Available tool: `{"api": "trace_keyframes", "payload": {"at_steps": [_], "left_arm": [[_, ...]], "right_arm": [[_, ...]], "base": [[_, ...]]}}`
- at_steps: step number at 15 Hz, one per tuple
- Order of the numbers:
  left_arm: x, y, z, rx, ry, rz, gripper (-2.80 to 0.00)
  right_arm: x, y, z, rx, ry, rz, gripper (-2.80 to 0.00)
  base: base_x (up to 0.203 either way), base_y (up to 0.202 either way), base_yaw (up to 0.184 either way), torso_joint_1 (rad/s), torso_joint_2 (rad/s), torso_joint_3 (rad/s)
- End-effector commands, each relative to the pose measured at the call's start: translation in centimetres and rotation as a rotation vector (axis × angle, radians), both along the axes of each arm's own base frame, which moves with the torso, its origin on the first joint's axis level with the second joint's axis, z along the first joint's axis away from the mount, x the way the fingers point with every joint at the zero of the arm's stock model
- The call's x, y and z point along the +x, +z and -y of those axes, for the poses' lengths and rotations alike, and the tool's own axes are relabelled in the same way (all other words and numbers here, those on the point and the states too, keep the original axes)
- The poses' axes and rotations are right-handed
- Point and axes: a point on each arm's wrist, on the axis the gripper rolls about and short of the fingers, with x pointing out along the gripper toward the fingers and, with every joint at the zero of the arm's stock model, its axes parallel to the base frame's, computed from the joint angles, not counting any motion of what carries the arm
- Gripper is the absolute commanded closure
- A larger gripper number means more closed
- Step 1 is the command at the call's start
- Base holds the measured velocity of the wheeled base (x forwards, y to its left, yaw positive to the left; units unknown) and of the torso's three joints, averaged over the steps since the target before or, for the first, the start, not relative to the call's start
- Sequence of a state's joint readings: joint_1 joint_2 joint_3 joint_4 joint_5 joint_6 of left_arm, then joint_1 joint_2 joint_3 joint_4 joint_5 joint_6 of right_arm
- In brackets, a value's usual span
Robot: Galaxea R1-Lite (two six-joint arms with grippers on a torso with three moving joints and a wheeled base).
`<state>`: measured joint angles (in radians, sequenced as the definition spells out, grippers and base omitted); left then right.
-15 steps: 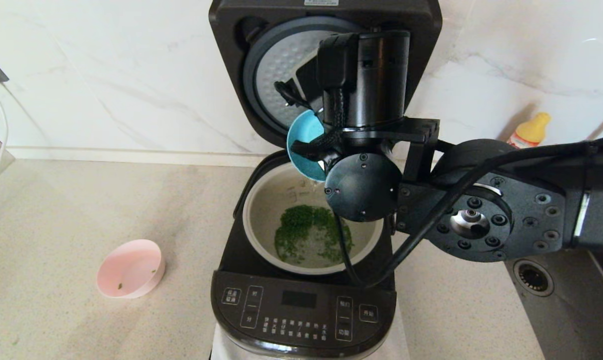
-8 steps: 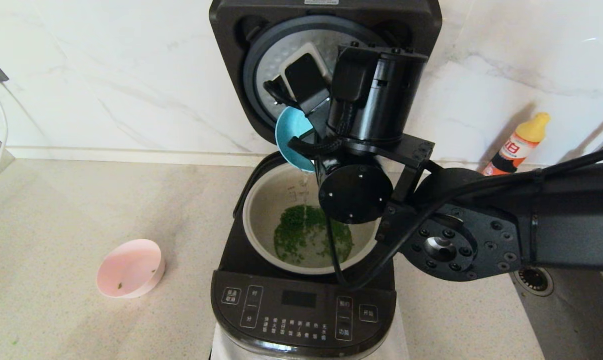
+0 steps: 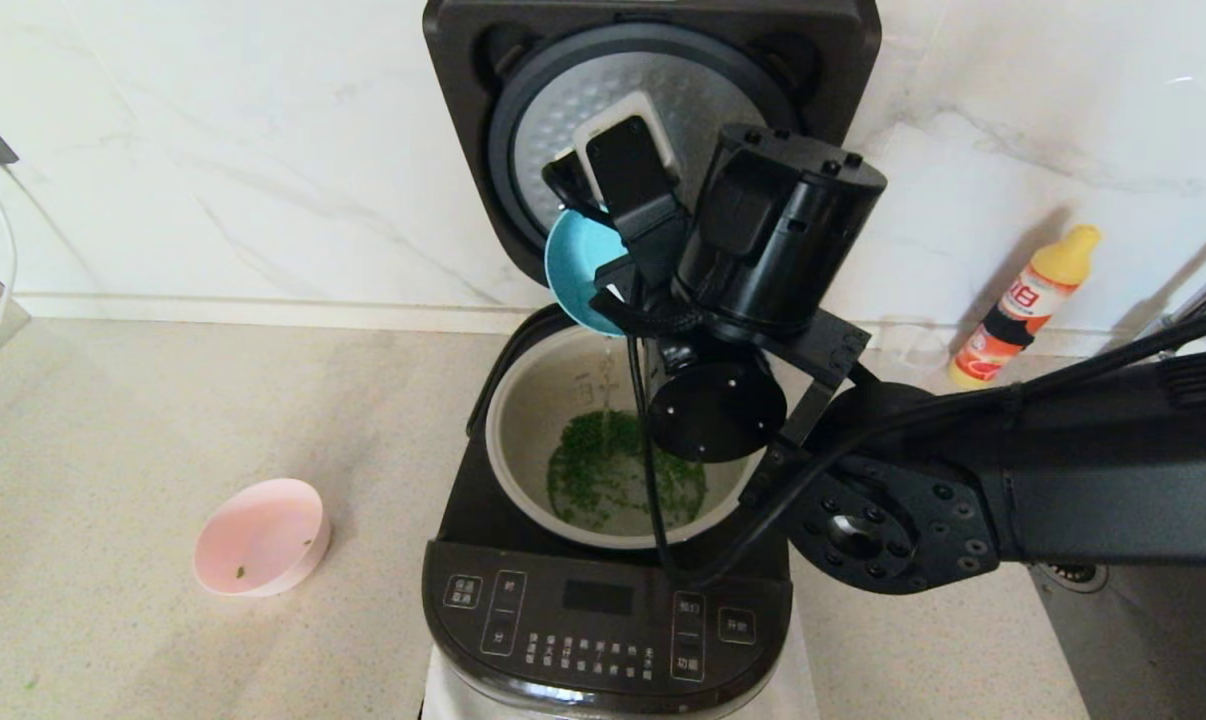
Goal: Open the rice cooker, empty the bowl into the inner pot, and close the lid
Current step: Pour the water from the bowl into the rice cooker
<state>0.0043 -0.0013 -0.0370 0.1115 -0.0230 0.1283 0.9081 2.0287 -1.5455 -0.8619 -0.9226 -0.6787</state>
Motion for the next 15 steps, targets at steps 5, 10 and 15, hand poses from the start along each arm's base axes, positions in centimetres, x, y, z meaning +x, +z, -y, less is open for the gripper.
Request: {"api": "trace_keyframes", "payload": {"at_steps": [5,10,15], "left_arm": [[0.0,0.0,0.0,0.001,0.000,-0.002,0.00],[0.0,0.0,0.0,0.001,0.000,-0.002,0.00],[0.0,0.0,0.0,0.001,0.000,-0.002,0.00]], "right_arm": [[0.5,-3.0,0.6,0.048,0.012,0.072,0.00],[0.3,-5.1,1.4,0.071,0.039,0.129,0.00],[0.4,-6.6,1.5,0.096,0.056,0.205,0.00]], "base": [[0.000,0.000,0.000,0.000,0.00,0.000],[0.000,0.000,0.000,0.000,0.00,0.000],[0.000,0.000,0.000,0.000,0.00,0.000]]}}
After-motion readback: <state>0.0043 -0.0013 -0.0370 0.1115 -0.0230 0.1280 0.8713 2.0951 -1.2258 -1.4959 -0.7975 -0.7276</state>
